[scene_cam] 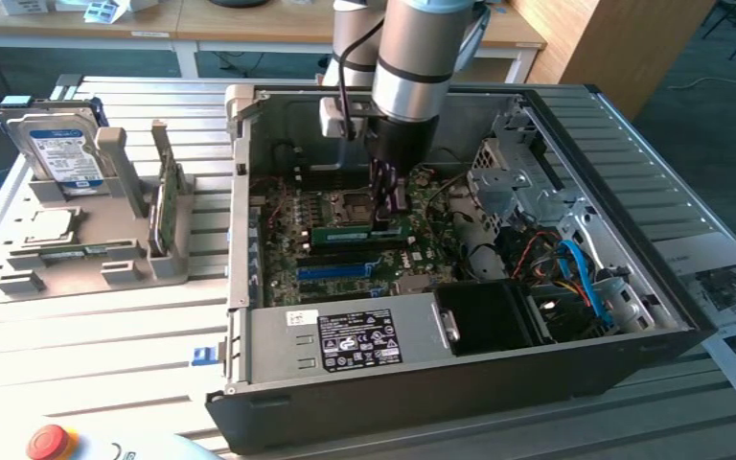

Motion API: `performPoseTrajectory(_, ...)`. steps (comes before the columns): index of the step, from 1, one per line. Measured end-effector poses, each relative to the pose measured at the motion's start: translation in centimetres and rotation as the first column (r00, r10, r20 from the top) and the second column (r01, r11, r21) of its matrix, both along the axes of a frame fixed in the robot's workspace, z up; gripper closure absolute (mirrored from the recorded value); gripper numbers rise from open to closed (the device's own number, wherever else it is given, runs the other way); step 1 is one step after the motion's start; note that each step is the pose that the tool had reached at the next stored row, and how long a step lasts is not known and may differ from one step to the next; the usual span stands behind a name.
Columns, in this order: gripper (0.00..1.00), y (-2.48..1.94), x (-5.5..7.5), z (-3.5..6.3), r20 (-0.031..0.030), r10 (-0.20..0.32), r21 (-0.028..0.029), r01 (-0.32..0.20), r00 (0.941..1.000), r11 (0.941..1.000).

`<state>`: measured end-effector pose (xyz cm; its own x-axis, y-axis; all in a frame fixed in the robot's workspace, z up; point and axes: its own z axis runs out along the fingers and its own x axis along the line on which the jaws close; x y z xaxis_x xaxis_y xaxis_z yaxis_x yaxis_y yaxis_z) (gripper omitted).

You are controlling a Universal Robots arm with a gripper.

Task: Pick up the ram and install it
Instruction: 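Insert the ram into the slot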

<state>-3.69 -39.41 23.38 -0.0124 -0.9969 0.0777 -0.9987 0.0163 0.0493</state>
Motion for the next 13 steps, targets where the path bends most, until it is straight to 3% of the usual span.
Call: performPoseTrajectory(13,0.89,-0.23,-0.03,0.05,0.0001,-0.002,0.0000,0.002,1.0000,1.0000)
